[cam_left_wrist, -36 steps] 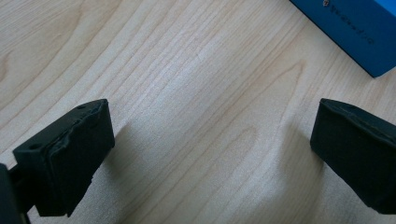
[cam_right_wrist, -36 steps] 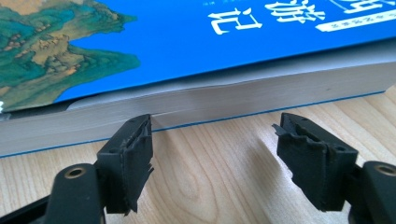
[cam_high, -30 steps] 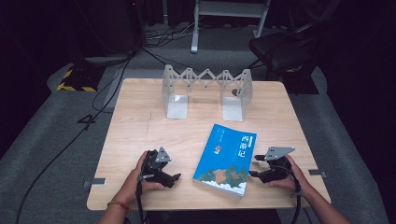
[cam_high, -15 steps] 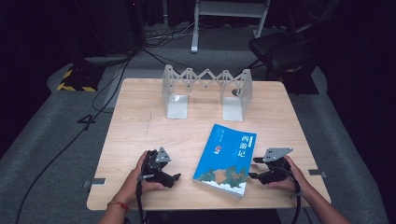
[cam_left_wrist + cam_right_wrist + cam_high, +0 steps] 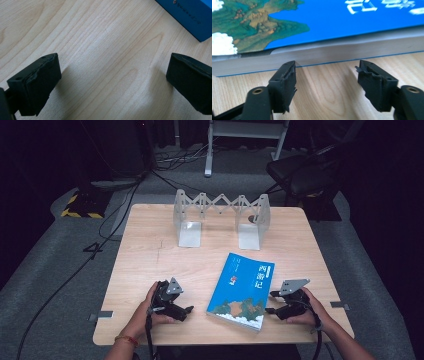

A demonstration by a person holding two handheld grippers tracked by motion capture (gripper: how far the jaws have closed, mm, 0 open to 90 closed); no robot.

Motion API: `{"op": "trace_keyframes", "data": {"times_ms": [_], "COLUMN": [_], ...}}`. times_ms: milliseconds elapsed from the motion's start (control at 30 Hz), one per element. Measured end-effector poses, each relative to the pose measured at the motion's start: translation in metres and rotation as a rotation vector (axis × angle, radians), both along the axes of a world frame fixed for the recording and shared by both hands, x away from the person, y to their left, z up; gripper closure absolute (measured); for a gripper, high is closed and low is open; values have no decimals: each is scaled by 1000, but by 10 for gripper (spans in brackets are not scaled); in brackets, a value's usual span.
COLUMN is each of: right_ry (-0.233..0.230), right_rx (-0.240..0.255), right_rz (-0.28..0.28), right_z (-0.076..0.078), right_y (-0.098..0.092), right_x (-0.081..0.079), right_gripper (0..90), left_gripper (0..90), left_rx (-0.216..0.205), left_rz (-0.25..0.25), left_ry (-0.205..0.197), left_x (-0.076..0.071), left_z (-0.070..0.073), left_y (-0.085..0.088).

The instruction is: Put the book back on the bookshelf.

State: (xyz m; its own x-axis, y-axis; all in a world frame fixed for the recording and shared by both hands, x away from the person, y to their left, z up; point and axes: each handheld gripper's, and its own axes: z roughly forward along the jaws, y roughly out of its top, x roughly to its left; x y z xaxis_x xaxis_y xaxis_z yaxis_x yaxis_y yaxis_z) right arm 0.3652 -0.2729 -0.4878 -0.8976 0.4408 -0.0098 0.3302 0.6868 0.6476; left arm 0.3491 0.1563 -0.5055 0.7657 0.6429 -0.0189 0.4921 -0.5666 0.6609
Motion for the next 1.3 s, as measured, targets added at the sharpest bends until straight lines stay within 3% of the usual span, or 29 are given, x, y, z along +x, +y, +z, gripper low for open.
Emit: {"op": "trace_keyframes", "data": {"times_ms": [133, 300, 433, 700, 733, 767, 800, 833, 900, 933, 967, 1000, 1167, 1200, 1233, 1300], "right_ry": [4, 13, 21, 5, 5, 7, 7, 4, -7, -7, -6, -6, -26, -39, -50, -48], "right_rx": [61, -3, 27, 30, 30, 40, 40, 40, 56, 69, 78, 84, 111, 86, 80, 81], "right_rz": [-30, 2, 0, -3, -3, -7, -7, -7, -11, -16, -19, -21, -44, -46, -49, -52], "right_z": [8, 0, 1, 4, 4, 5, 5, 6, 8, 10, 11, 13, 19, 20, 21, 22], "right_y": [-7, 1, -2, -1, -1, -2, -2, -1, -2, -3, -3, -3, 3, 9, 10, 11], "right_x": [2, -1, 0, -1, -1, -1, -1, -2, -3, -3, -3, -2, -3, -3, -3, -3], "right_gripper": [315, 319, 312, 311, 311, 310, 310, 310, 310, 310, 310, 309, 309, 306, 305, 306], "left_gripper": [2, 2, 2, 30, 30, 111, 111, 194, 127, 149, 192, 180, 153, 169, 163, 169], "left_rx": [-1, 0, 0, 14, 6, -8, -15, -23, -49, -83, -94, -94, -84, -79, -79, -73], "left_rz": [1, 2, 4, 1, -3, -5, -7, -11, -38, -52, -70, -70, -162, -208, -208, -240], "left_ry": [-1, 0, -1, 15, 20, 18, 24, 19, 8, -15, -20, -20, -90, -106, -106, -111], "left_x": [0, 0, 0, -3, -3, -4, -5, -6, -8, -11, -13, -13, -30, -36, -36, -42], "left_z": [0, 0, 0, 2, 3, 4, 6, 9, 14, 20, 24, 24, 39, 43, 43, 44], "left_y": [0, 0, 0, -4, -5, -6, -7, -8, -10, -14, -17, -17, -53, -71, -71, -91]}}
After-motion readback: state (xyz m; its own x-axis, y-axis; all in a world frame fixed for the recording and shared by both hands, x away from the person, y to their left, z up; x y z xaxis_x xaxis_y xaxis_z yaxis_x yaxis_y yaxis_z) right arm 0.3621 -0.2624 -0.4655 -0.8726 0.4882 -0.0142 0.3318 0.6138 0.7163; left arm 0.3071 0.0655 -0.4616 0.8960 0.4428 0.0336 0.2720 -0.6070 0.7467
